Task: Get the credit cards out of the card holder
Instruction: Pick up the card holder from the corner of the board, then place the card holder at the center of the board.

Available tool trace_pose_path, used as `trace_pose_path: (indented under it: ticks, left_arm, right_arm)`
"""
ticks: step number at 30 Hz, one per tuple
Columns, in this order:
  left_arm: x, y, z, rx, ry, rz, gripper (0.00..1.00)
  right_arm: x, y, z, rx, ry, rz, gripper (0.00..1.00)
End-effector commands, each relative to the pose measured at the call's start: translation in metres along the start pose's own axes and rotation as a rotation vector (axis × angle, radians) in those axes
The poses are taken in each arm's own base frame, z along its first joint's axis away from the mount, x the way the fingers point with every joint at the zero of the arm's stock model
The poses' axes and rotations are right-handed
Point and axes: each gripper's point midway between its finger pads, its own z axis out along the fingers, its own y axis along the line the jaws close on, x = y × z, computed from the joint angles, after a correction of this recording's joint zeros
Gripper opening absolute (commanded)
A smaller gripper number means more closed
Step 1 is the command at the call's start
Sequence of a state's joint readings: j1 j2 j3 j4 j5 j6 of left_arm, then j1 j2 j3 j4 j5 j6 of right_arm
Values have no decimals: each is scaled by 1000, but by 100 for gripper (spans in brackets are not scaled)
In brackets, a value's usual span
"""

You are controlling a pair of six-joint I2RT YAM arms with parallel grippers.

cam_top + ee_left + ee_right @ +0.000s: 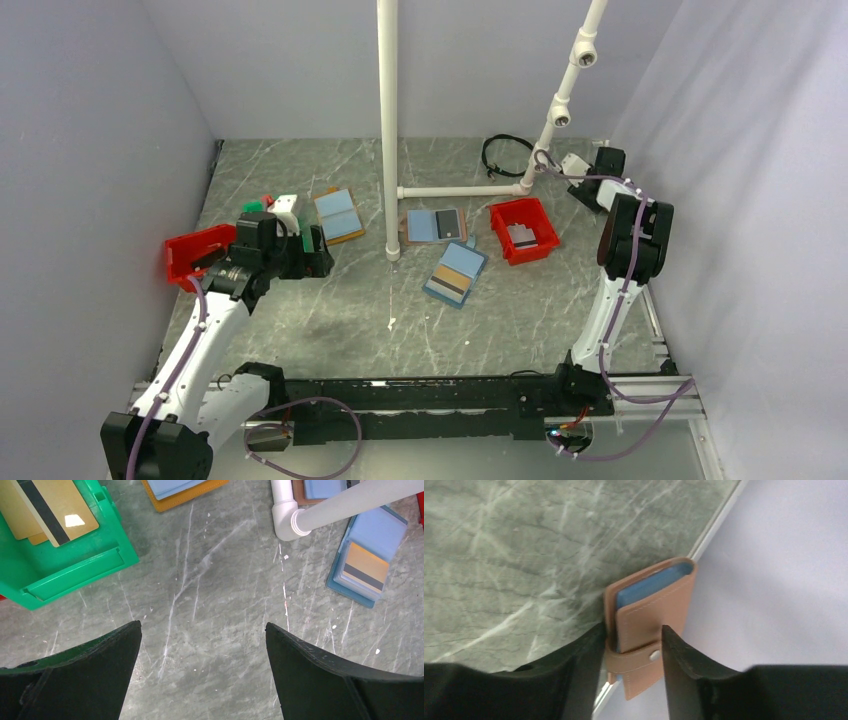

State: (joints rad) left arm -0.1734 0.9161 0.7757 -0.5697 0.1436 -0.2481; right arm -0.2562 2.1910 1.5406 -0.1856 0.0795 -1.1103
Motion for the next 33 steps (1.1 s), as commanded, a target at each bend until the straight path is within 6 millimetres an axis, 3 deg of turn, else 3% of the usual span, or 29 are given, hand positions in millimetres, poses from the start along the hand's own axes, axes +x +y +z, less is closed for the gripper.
trace_pose_path:
  ticks: [1,7,11,16,20,26,30,33]
  left_arm:
    - [-14,-1,-6,0,-35,21,99]
    - [-15,-4,-9,15,-46,24,99]
    - [-18,-7,-12,27,-62,26,99]
    - [-21,-15,-17,68,-88,31,99]
    - [-24,-28,-23,139,-109,32,99]
    - [-23,-59,-29,319,-100,15,100]
    - [-16,-83,-32,461,-62,-98,99]
    - [-5,-99,-29,553,19,-251,97]
  right_arm:
    - [10,38,11,-101,29,-57,39]
    - [19,43,5,-75,54,-27,0]
    - [14,36,-18,-11,8,5,0]
    - [-8,36,-81,-39,-129,86,0]
    - [-28,48,-151,-90,-264,140,0]
    - [-58,107,-258,-231,-459,71,0]
    - [-86,174,-327,-437,-623,-58,0]
    - [-105,231,-365,-635,-712,-160,0]
